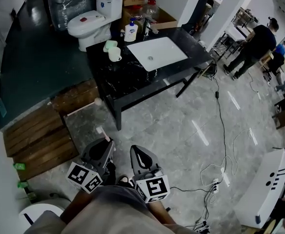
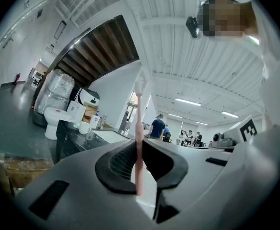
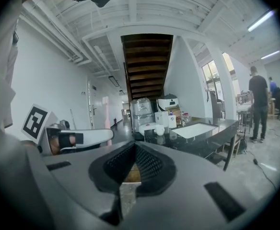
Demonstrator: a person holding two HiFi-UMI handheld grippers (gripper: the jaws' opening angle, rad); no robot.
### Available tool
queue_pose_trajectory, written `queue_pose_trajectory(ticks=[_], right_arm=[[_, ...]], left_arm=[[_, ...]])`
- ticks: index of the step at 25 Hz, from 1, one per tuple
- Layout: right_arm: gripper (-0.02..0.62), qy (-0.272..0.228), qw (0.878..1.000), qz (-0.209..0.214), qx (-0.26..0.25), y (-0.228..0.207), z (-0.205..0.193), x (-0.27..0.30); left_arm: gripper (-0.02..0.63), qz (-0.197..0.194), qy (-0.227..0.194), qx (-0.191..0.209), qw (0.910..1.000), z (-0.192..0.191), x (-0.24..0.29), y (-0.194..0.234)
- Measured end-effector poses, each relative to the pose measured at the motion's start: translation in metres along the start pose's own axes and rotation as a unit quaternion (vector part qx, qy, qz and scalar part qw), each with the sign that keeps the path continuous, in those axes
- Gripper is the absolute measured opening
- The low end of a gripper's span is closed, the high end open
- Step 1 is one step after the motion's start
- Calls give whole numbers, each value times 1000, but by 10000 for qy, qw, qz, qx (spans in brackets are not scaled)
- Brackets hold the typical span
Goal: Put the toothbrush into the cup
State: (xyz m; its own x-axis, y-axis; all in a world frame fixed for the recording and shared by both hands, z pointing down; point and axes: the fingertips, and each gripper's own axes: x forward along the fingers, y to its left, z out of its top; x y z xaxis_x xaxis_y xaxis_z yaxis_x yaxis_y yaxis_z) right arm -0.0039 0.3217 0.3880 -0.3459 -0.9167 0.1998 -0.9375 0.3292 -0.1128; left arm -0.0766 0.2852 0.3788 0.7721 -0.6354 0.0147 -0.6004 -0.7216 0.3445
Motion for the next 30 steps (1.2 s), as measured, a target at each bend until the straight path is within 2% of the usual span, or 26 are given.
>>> queue_pose_trajectory(ticks=[12,23,30], right_arm=[[6,40,10000,-44,-35,-22,25,90],[6,64,9999,9,-139,-9,40,171],[6,96,9998,-64,-137,-2,42,198]], left_arm=[[46,-119,-74,-18,9999,37,56,68],[46,-397,-97,-6,9992,65,80,133],[46,-448,-122,-27,9989,76,82,160]])
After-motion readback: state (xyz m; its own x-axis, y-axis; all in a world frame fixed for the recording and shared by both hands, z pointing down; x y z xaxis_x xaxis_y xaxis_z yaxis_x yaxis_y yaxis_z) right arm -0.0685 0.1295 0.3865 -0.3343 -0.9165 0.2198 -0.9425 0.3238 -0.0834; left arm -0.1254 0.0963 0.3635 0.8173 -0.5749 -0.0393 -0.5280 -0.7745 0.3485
